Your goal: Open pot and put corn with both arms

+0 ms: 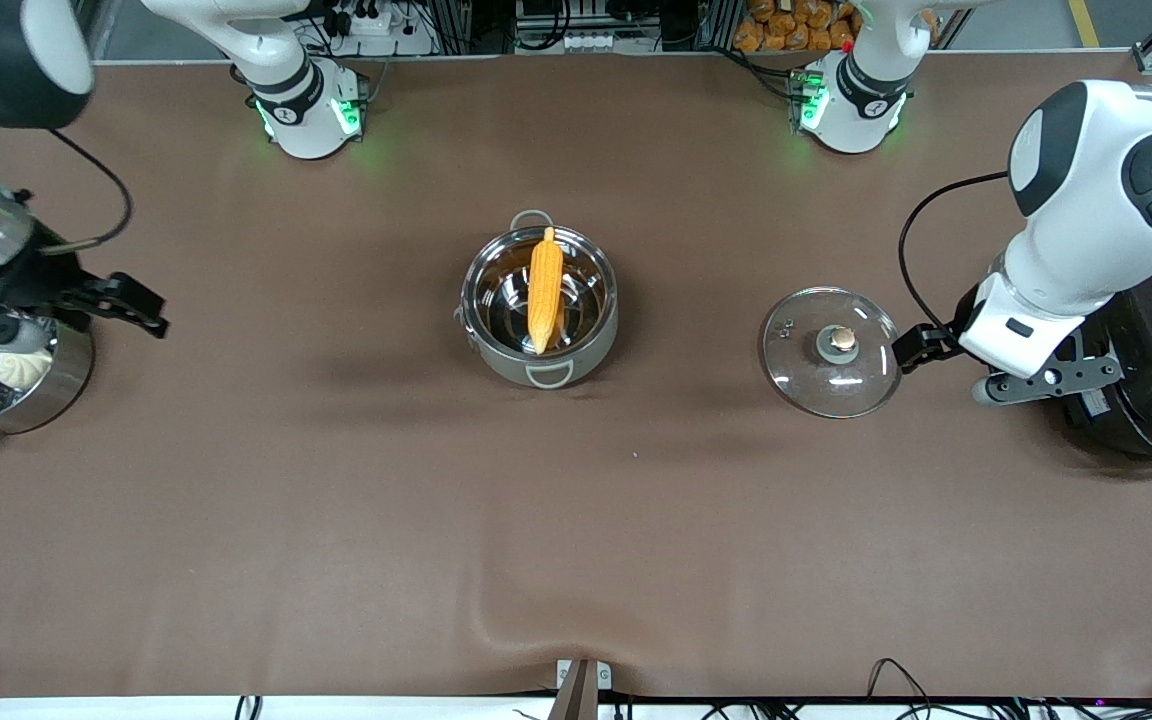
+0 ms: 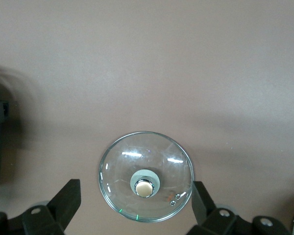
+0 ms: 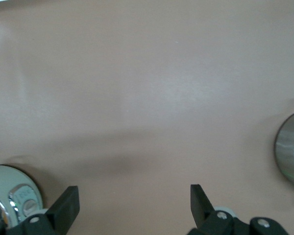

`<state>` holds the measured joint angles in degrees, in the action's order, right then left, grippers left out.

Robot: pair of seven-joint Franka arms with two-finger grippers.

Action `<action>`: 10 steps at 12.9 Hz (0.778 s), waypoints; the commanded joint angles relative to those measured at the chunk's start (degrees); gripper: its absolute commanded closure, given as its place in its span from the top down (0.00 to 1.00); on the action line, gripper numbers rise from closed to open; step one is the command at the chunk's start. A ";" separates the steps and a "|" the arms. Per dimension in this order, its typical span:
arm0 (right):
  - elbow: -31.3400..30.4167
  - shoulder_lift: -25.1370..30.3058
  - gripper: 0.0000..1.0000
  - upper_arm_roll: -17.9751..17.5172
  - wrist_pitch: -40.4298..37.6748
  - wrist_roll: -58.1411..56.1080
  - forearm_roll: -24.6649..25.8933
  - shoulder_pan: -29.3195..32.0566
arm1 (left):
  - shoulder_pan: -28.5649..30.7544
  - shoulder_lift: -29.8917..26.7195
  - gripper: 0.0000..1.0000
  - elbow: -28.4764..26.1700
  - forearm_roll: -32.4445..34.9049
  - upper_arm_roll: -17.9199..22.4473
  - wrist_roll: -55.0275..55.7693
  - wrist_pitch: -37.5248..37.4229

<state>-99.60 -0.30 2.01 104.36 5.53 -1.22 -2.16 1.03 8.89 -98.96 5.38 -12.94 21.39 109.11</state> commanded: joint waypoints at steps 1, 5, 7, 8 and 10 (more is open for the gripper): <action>-0.68 1.26 1.00 2.55 -1.52 -3.32 -1.33 0.05 | 0.47 -0.89 1.00 0.87 -0.37 -0.42 -1.44 -1.53; -0.42 1.27 1.00 5.10 -2.05 -7.81 -0.80 -0.13 | 0.20 -1.15 1.00 1.66 -1.08 -0.33 0.23 -3.28; -0.06 1.18 1.00 5.11 -2.14 -7.55 -0.27 -0.30 | 0.46 -1.68 1.00 2.45 -0.99 -0.33 0.14 -4.08; -0.06 1.26 1.00 5.11 -2.40 -7.38 -0.18 -0.22 | 0.55 -2.64 1.00 2.63 -0.90 -0.24 -0.29 -4.17; -0.06 1.18 1.00 5.28 -3.63 -7.20 0.17 -0.04 | 0.64 -2.91 1.00 4.12 -0.73 -0.07 -0.65 -5.74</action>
<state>-99.53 -0.16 6.96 102.18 -1.41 -1.19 -2.20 1.15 7.44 -95.99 5.38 -12.98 21.42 105.98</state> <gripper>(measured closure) 0.000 0.000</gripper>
